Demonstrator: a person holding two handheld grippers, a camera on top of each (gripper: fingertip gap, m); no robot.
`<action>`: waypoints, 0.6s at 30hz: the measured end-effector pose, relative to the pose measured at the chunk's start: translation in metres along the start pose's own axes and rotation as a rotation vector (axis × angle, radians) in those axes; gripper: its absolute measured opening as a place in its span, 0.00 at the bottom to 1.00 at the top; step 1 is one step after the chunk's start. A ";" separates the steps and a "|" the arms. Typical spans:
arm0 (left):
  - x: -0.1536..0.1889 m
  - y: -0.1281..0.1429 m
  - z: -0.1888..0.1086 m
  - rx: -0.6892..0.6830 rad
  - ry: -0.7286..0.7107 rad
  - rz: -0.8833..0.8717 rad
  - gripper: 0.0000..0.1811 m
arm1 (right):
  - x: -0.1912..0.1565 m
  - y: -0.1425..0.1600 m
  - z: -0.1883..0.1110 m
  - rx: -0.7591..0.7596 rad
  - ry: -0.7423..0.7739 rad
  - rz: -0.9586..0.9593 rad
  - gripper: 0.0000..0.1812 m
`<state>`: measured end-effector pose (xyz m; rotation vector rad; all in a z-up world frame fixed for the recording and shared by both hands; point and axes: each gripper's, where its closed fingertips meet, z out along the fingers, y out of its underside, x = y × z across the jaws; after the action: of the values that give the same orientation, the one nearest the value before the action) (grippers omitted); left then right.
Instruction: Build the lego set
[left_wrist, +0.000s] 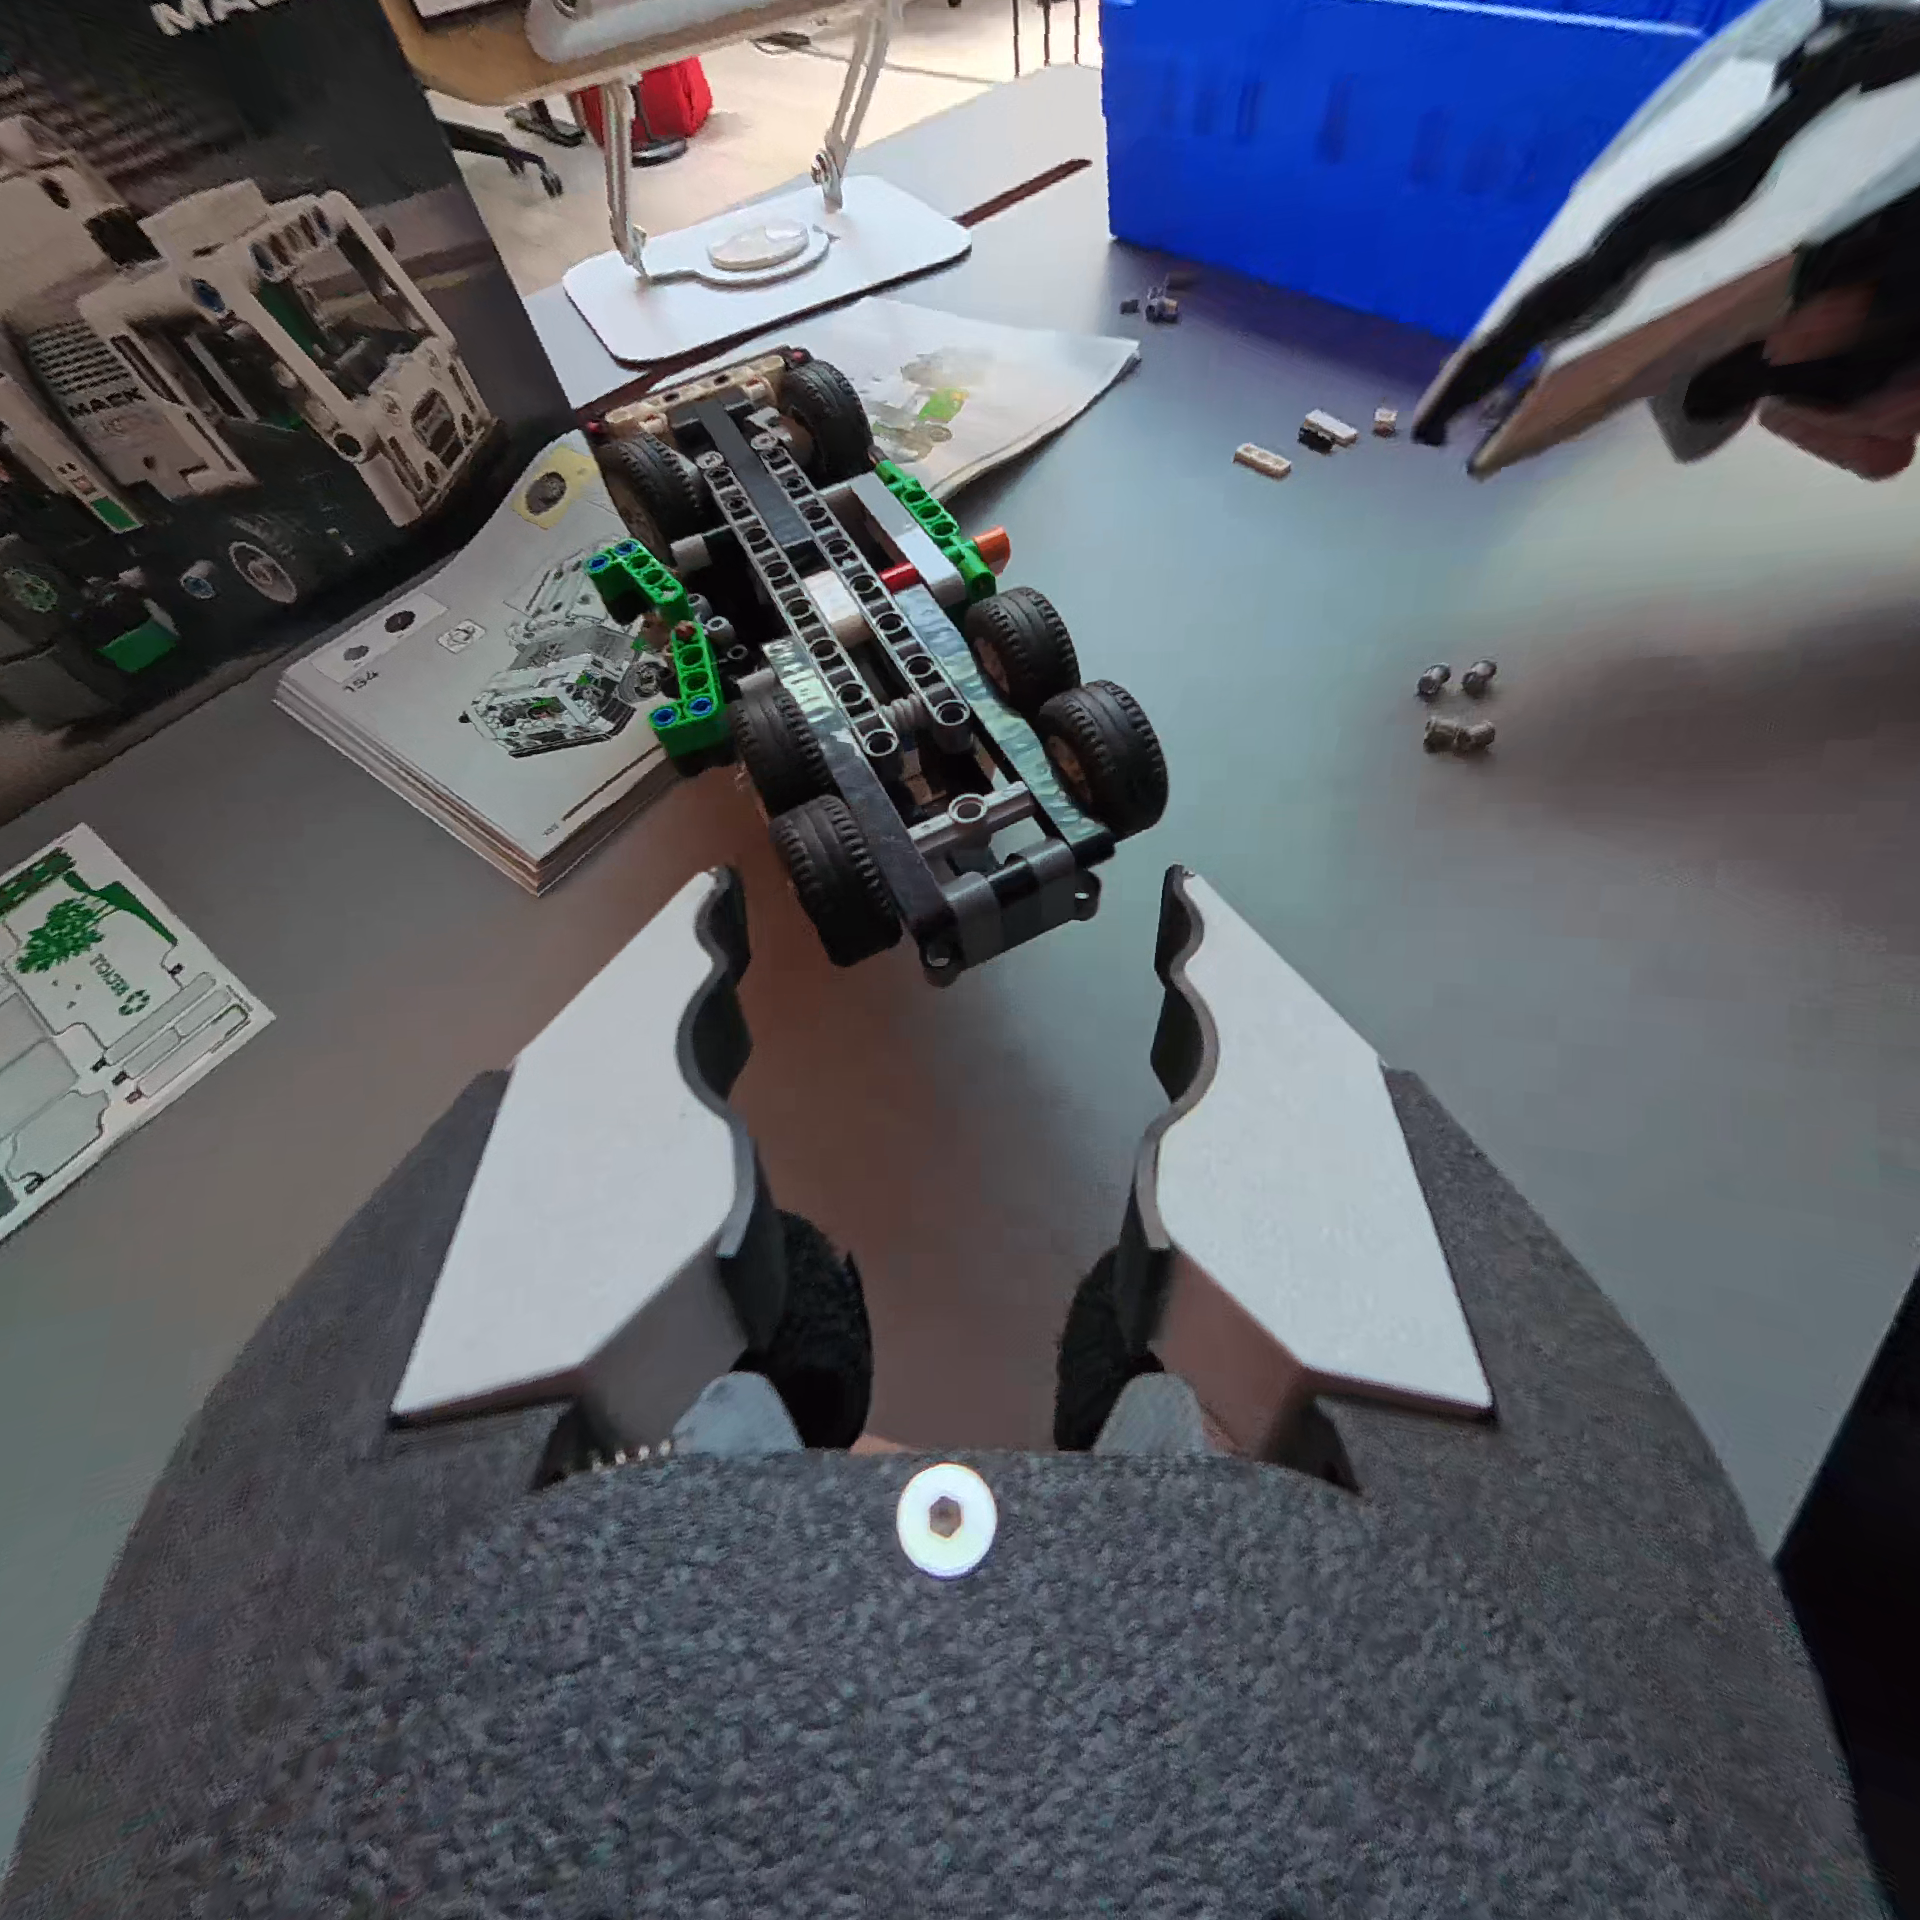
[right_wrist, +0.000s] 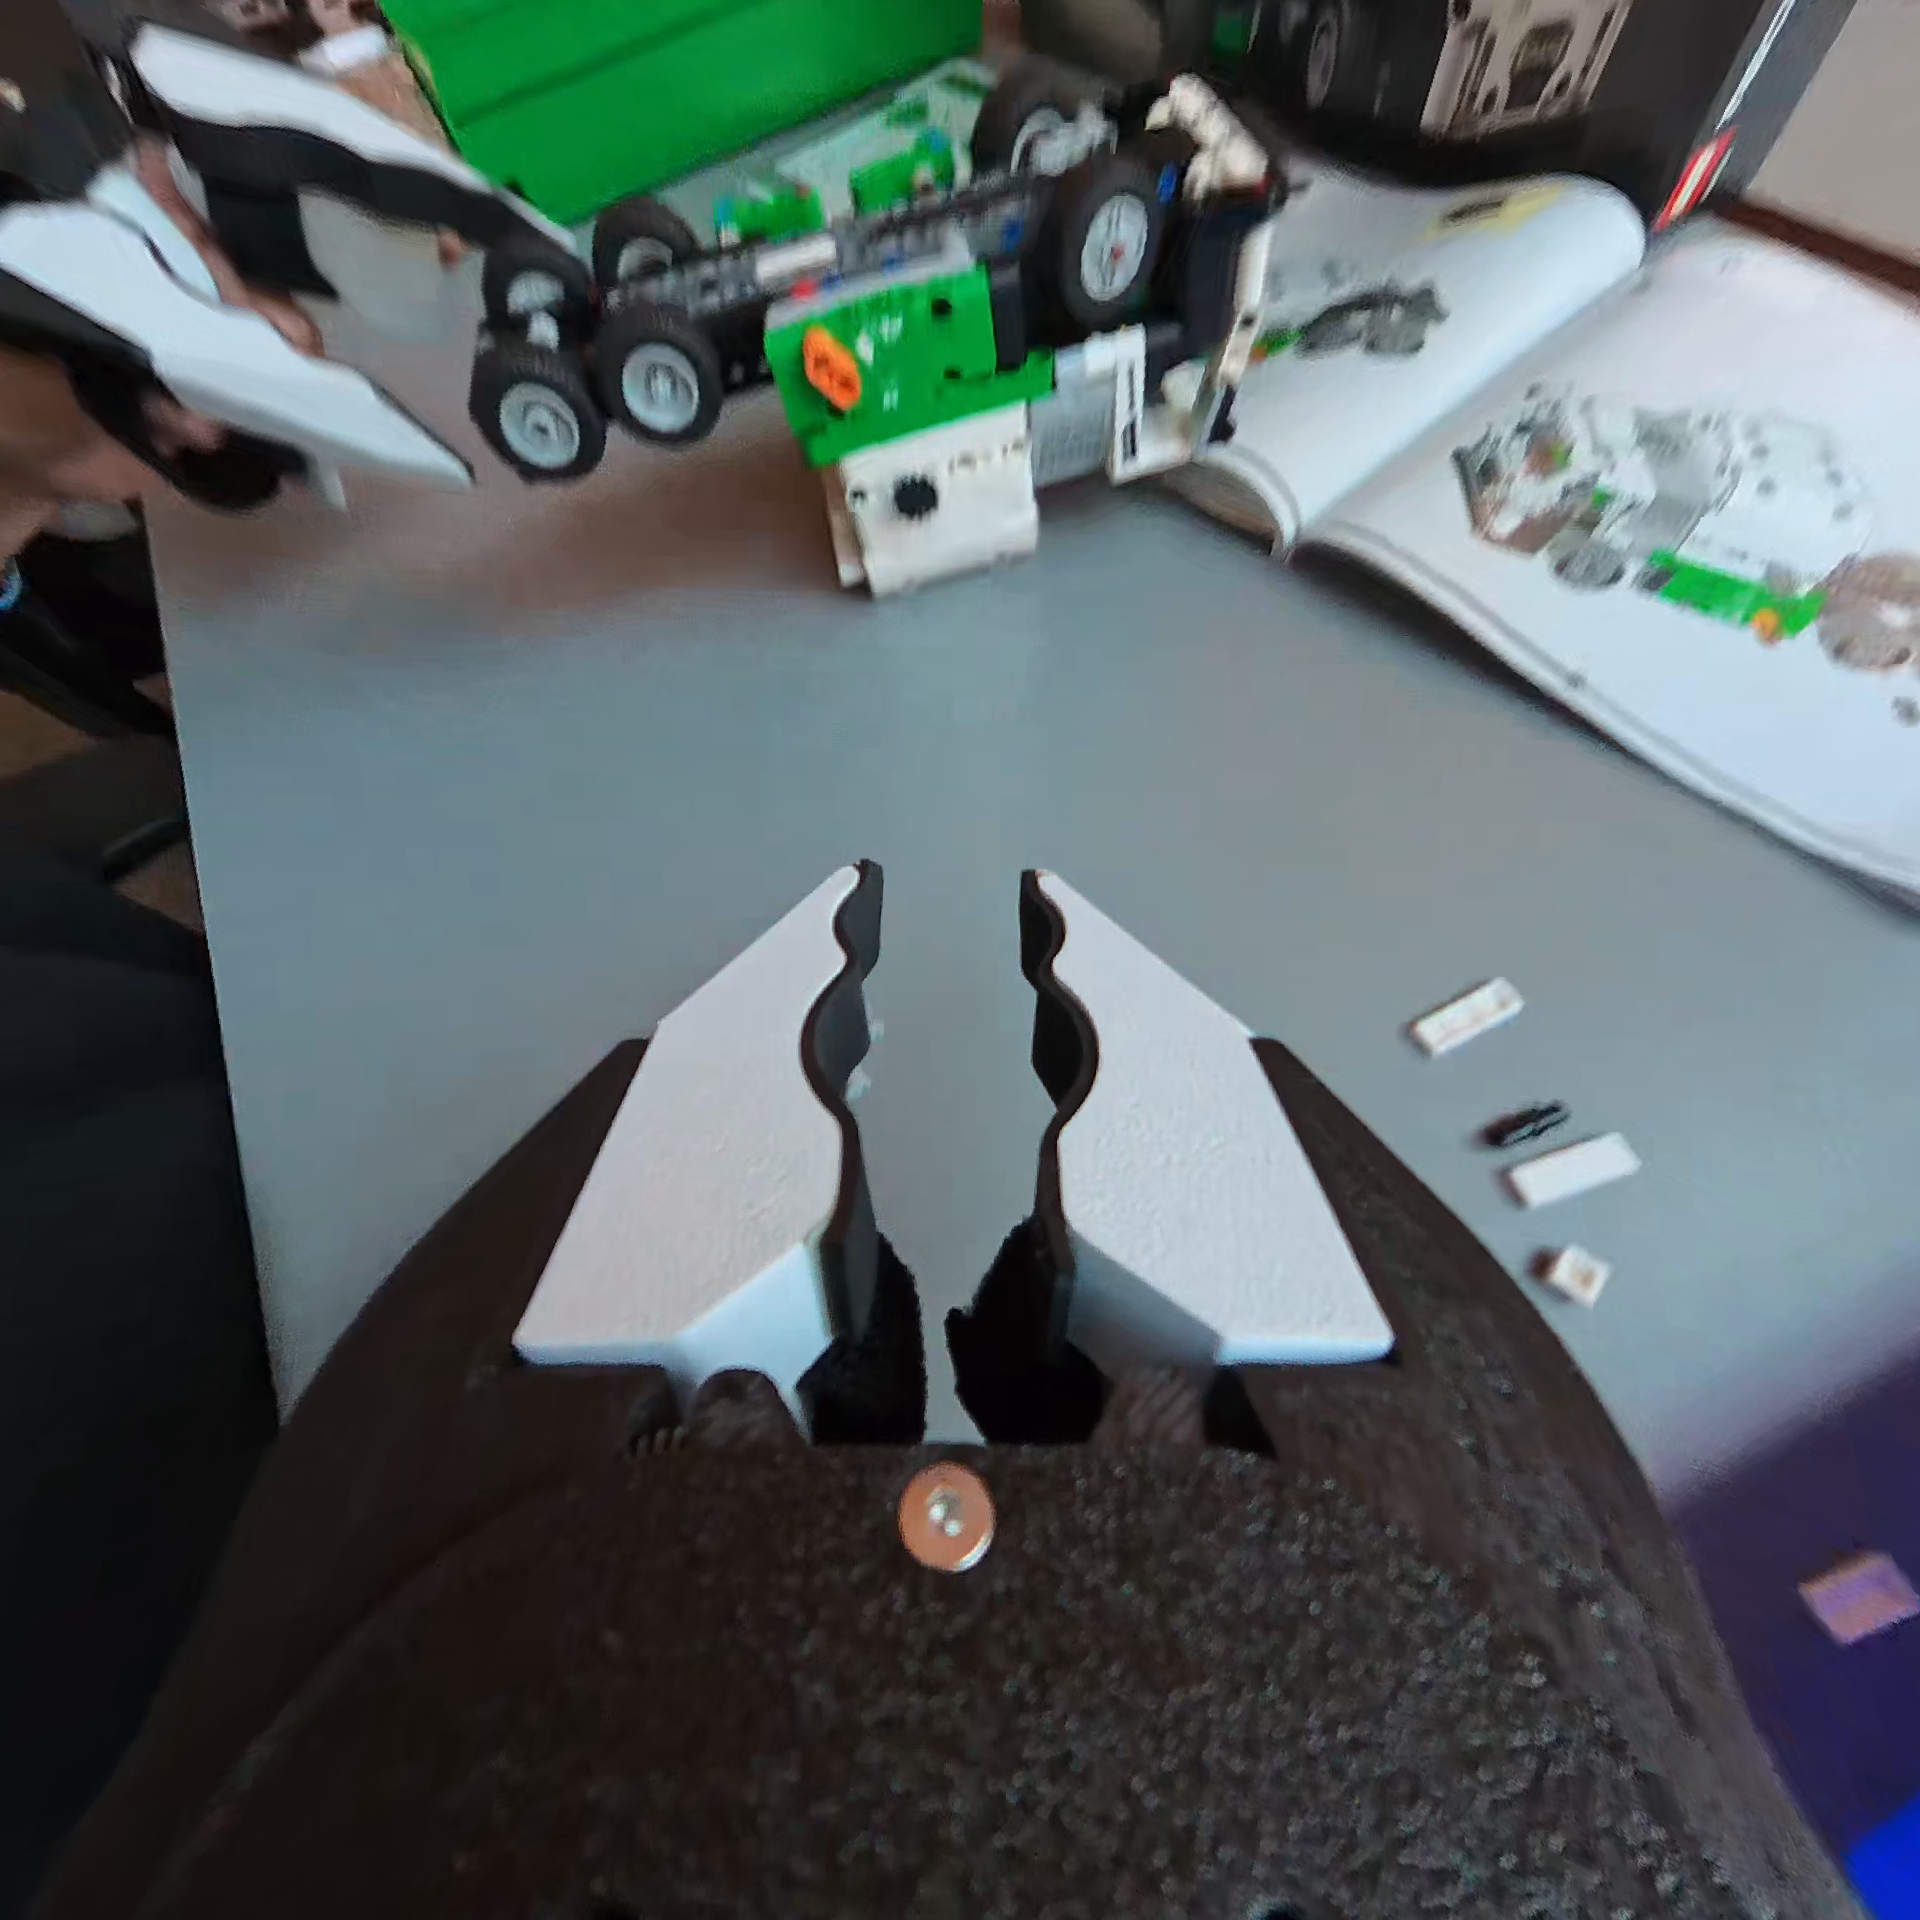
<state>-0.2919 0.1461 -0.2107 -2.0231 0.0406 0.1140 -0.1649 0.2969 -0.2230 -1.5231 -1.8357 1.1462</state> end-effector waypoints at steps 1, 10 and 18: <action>0.000 0.000 -0.005 0.014 -0.013 -0.017 0.42 | -0.006 0.014 -0.002 -0.031 -0.020 0.001 0.14; 0.023 0.008 -0.028 0.119 -0.106 -0.093 0.28 | -0.029 0.058 0.007 -0.105 -0.040 -0.090 0.12; 0.063 0.011 -0.025 0.137 -0.014 -0.089 0.20 | -0.026 0.060 0.015 -0.146 -0.046 -0.182 0.08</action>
<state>-0.2289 0.1203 -0.2154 -1.8837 -0.0494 0.0674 -0.1375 0.2693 -0.2770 -1.3824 -2.0809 0.9897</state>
